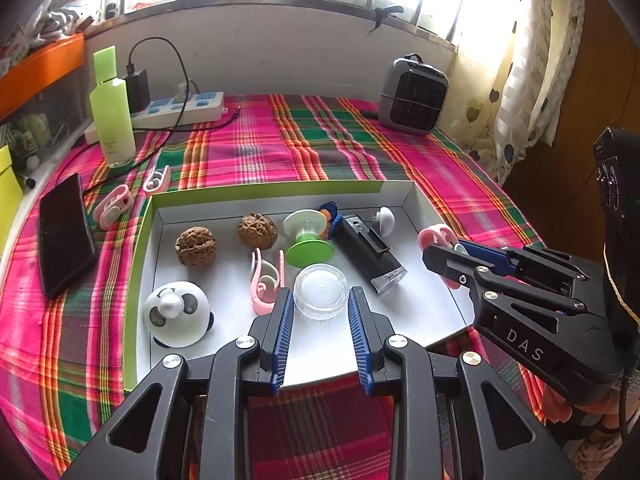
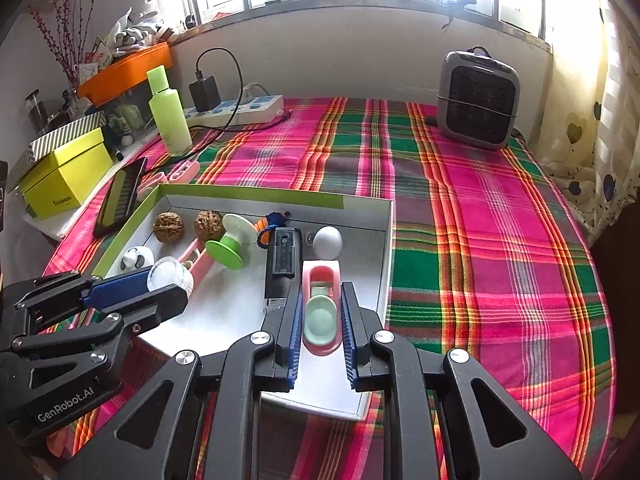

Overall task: Organize objects
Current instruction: 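Lower and release the cup from the left tool while the right tool releases the holder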

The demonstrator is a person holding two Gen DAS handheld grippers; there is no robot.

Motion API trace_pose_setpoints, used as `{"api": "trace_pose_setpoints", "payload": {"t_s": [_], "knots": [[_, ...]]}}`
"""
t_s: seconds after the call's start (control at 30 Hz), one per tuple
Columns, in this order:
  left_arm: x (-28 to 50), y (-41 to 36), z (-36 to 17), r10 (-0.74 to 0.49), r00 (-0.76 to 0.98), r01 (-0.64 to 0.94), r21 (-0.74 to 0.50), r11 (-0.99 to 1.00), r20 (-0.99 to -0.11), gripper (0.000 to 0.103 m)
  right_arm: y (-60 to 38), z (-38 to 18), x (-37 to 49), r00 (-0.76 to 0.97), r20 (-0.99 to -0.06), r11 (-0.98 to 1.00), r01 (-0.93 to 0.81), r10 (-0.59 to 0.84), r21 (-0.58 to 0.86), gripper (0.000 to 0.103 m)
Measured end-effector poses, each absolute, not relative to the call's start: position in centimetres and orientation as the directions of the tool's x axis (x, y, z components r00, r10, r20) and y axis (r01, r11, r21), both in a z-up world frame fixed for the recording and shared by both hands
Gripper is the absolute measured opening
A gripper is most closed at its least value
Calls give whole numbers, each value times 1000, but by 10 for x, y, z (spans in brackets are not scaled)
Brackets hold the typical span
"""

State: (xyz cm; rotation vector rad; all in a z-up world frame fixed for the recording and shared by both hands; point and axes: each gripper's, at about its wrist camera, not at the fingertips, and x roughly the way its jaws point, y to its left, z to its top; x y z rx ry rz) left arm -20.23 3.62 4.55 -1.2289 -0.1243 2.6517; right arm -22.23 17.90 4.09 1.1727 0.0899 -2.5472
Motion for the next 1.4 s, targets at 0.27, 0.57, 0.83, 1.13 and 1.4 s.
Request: {"api": "trace_pose_setpoints", "payload": {"t_s": [0.27, 0.57, 0.83, 1.13, 1.4], "knots": [[-211, 37, 38, 232, -615, -155, -173, -973, -753, 26, 176, 36, -238, -598, -762, -947, 316, -250, 62, 19], [-219, 38, 33, 232, -605, -150, -177, -973, -762, 26, 173, 25, -250, -573, -783, -948, 310, -242, 66, 19], [-223, 38, 31, 230, -600, -150, -174, -973, -766, 26, 171, 22, -254, -562, -790, -947, 315, -243, 67, 19], [-226, 40, 27, 224, -590, -143, -173, -975, -775, 26, 165, 20, -257, -546, -800, -942, 327, -248, 69, 19], [-228, 42, 23, 219, -585, -141, -169, -976, -781, 26, 165, 18, -259, -540, -803, -941, 331, -253, 74, 19]]}}
